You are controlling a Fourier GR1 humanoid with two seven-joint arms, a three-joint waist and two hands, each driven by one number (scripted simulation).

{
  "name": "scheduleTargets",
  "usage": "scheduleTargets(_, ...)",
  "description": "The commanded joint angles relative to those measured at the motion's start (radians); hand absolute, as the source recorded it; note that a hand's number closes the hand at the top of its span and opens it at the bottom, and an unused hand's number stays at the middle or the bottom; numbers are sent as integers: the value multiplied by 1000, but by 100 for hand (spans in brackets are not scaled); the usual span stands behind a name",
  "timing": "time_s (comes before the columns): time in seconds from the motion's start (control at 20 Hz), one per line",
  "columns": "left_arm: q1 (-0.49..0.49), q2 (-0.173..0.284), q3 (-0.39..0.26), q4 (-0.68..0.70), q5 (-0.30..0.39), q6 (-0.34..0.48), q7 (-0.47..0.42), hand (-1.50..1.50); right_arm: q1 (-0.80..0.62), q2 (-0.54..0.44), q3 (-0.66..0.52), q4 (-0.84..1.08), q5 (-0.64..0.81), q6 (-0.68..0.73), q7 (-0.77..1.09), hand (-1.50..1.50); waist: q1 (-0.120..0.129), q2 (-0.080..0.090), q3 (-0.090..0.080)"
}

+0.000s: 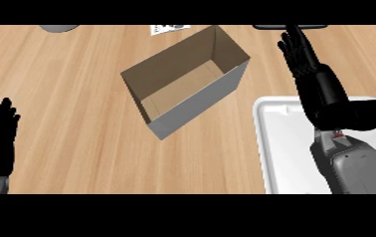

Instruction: Pick the bell pepper from the tray and place it in the cardboard box

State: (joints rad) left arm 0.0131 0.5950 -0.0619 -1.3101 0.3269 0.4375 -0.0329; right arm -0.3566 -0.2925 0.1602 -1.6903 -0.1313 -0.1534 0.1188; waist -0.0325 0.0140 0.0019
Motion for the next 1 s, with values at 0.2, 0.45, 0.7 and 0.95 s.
scheduleTargets(0.2, -20, 117, -12, 32, -111, -54, -36, 0, 386, -133, -251, -16, -168, 164, -253, -150, -25, -16, 2)
scheduleTargets(0.45, -26, 68, -77, 9, -136, -32, -1, 0, 493, -381, -179, 120, 309, 105, -395, -150, -46, -7, 3)
scheduleTargets(0.7, -70, 72, -90, 6, -136, -69, 42, 0, 574, -247, -354, 341, -28, 261, -873, -150, -13, -11, 6)
scheduleTargets(0.95, -93, 44, -104, 30, -181, -64, 24, 0, 558, -387, -441, 567, 102, 290, -1117, -150, 26, -12, 0)
